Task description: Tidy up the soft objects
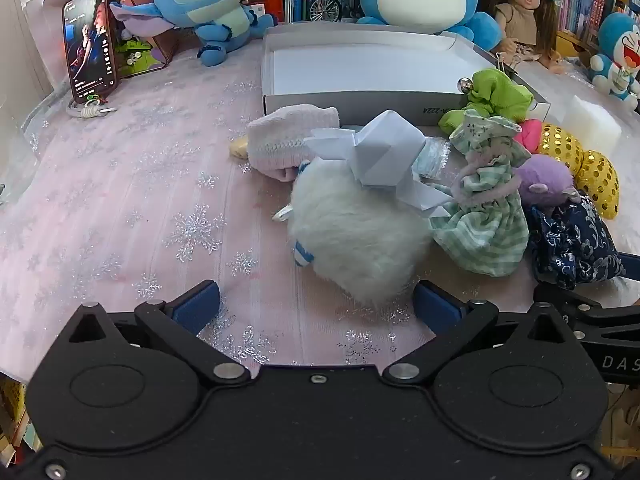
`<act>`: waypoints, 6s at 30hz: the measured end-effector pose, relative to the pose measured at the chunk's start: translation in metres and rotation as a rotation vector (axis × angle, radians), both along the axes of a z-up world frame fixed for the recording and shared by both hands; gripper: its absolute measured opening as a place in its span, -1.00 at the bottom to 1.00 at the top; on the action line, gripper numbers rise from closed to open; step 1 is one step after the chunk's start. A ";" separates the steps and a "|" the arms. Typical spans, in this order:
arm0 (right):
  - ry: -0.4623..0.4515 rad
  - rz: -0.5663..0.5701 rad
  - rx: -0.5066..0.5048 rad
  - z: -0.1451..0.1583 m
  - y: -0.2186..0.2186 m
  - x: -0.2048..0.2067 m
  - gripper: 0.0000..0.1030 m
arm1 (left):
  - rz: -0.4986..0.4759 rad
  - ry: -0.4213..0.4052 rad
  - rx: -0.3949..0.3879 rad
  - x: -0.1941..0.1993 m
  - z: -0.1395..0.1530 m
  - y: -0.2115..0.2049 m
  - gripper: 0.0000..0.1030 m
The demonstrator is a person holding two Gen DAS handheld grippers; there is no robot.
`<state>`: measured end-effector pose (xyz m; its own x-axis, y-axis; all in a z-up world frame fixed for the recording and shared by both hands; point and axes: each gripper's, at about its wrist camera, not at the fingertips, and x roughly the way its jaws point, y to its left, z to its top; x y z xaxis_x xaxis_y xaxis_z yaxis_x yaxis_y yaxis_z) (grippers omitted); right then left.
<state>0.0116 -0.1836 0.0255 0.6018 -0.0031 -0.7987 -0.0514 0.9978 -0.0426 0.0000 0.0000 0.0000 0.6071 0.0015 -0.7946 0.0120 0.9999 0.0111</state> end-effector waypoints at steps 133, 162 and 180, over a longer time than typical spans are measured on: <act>-0.236 0.116 0.023 0.002 0.005 -0.012 0.76 | -0.187 -0.201 -0.003 0.000 0.010 -0.008 0.48; -0.271 0.078 0.042 0.019 -0.008 -0.016 0.42 | -0.169 -0.244 0.037 -0.015 0.033 0.000 0.38; -0.212 0.078 0.043 -0.004 -0.007 -0.012 0.49 | -0.097 -0.180 -0.105 -0.007 0.021 0.018 -0.19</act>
